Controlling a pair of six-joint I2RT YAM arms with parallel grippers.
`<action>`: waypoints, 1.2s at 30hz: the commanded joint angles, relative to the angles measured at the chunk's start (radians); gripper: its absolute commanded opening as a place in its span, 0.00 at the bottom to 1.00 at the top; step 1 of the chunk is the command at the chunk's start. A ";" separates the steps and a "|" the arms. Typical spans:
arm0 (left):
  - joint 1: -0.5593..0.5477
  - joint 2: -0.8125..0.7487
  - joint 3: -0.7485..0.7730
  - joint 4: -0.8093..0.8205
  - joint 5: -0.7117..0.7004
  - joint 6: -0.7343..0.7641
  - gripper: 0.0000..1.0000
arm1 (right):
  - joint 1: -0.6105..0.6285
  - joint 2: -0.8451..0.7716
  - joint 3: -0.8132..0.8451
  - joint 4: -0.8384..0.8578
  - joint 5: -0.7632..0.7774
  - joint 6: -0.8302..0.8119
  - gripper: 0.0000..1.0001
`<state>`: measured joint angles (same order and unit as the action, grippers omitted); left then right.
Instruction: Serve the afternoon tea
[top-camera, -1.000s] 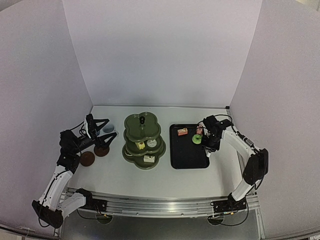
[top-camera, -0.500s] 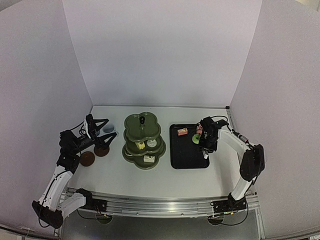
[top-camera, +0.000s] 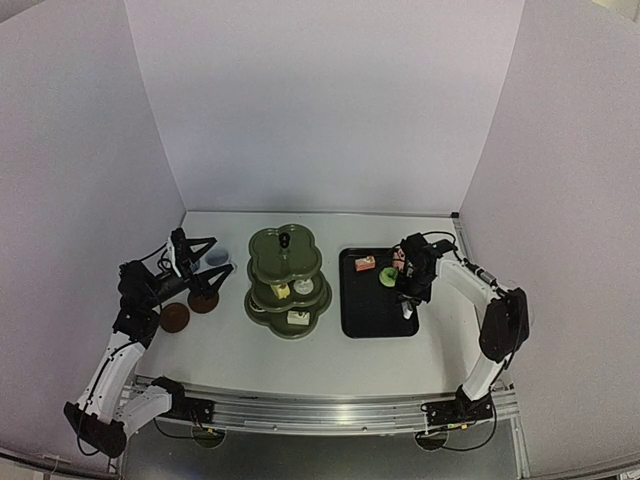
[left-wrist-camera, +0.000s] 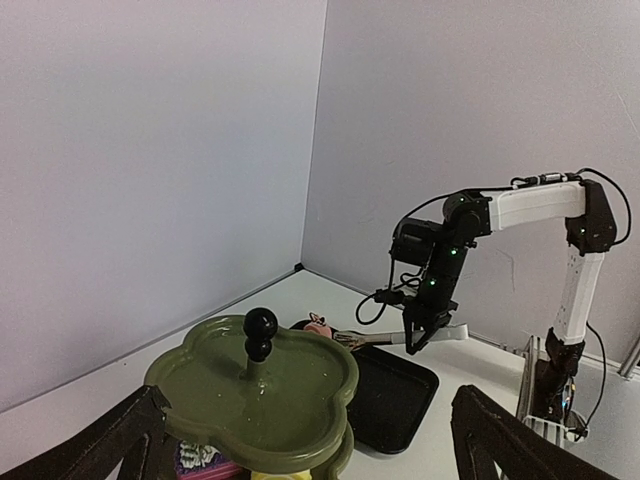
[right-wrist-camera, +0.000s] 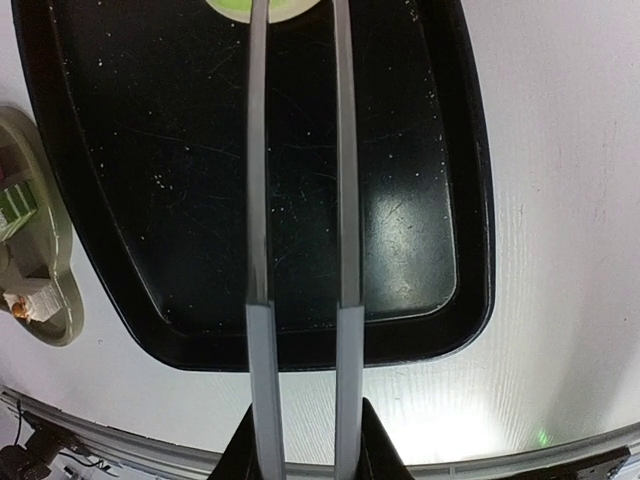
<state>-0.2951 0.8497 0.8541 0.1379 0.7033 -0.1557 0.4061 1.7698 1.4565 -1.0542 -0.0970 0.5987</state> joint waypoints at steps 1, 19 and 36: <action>0.002 -0.014 -0.012 0.002 -0.019 0.017 0.99 | -0.001 -0.140 0.020 -0.005 -0.011 -0.005 0.00; 0.002 -0.105 -0.189 -0.118 -0.485 0.022 0.99 | 0.181 -0.055 0.676 -0.102 0.105 -0.149 0.00; 0.001 -0.144 -0.245 -0.181 -0.505 0.031 0.99 | 0.420 0.138 0.827 -0.082 0.065 -0.311 0.00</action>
<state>-0.2943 0.7018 0.6161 -0.0704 0.2054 -0.1295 0.8144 1.9316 2.2406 -1.1728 -0.0049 0.3212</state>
